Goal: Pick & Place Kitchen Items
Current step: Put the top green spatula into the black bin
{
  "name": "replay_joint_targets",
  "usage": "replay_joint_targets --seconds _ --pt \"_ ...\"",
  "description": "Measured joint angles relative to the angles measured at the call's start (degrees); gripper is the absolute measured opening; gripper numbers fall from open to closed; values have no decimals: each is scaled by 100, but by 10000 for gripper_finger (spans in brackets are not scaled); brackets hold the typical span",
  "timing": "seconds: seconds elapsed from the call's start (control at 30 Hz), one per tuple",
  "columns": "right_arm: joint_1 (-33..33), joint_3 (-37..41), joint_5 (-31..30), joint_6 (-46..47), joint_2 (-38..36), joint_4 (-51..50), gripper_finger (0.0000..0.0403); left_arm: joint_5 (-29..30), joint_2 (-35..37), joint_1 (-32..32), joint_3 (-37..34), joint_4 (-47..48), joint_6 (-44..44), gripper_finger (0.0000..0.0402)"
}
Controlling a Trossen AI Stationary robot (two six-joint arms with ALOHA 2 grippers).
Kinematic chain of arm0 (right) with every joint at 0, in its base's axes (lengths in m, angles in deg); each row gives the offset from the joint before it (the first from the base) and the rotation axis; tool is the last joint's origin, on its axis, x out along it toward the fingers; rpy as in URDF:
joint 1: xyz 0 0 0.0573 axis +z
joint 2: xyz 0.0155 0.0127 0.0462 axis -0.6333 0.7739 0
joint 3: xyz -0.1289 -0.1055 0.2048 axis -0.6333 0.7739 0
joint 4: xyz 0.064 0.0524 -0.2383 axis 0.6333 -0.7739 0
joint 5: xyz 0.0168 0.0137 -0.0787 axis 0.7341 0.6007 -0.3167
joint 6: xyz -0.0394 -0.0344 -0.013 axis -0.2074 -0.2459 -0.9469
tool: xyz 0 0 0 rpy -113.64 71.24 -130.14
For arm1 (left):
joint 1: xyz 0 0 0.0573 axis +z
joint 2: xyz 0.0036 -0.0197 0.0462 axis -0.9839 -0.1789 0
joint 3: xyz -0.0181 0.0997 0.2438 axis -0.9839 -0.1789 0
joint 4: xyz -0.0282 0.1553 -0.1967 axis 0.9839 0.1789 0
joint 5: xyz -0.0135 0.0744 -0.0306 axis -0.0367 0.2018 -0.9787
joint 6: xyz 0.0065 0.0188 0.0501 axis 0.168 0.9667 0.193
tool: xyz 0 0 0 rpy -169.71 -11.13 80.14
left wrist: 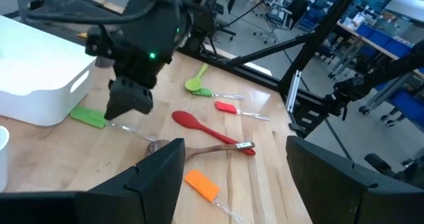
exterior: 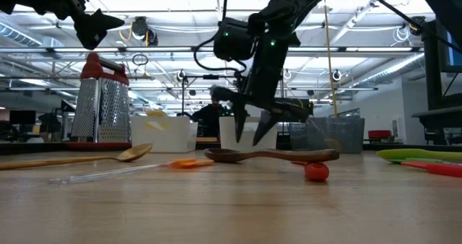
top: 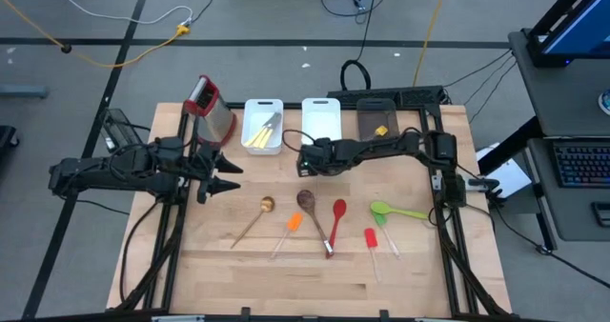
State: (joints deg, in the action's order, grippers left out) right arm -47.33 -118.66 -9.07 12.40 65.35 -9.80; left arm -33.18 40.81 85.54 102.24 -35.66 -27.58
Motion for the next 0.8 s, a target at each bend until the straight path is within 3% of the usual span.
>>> replay_joint_targets --seconds 0.33,0.8 --pt "128 -21 230 214 697 238 157 -2 -2 20 2 56 -25 269" --pt "184 -4 -233 425 640 575 157 -9 0 17 2 162 -63 269"
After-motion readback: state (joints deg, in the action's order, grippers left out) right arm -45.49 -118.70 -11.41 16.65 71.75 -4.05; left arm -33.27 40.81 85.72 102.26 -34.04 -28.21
